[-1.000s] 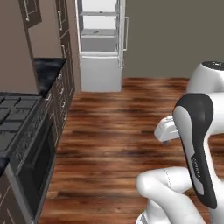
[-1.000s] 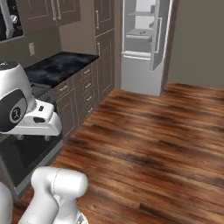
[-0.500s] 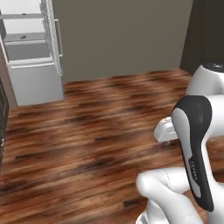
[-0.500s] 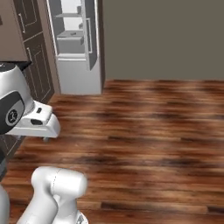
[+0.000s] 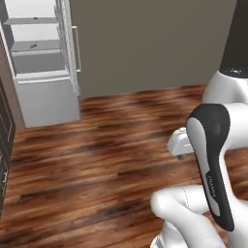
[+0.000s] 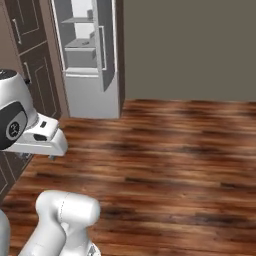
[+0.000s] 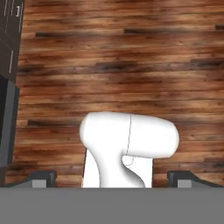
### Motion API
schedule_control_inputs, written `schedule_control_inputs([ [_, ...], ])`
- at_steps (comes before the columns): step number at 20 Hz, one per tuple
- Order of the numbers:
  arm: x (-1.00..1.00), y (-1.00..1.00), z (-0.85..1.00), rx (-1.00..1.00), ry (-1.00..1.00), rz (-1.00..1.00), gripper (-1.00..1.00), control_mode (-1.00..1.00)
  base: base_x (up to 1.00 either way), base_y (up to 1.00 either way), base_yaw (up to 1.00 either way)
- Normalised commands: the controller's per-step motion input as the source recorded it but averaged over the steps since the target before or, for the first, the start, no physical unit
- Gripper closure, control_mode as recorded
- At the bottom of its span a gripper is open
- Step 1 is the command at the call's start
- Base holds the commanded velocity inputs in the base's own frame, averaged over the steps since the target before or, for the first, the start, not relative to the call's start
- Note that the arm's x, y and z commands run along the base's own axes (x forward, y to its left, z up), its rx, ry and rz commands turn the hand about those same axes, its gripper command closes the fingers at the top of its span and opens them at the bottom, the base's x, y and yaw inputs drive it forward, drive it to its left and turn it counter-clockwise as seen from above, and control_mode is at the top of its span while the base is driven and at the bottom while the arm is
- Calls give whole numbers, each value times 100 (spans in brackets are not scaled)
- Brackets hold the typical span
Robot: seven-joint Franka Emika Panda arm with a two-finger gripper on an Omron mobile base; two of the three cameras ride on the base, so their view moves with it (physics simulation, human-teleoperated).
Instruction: Pick the egg and butter from the fridge and place them by the bowl for mixing.
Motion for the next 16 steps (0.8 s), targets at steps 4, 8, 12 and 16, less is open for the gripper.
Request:
schedule_control_inputs([
  [4,0,0,0,0,0,0,-100,100,100,3,18],
  [8,0,0,0,0,0,0,-100,100,100,41,21],
  [12,0,0,0,0,0,0,-100,100,100,62,17],
  [16,0,0,0,0,0,0,-100,100,100,73,10],
])
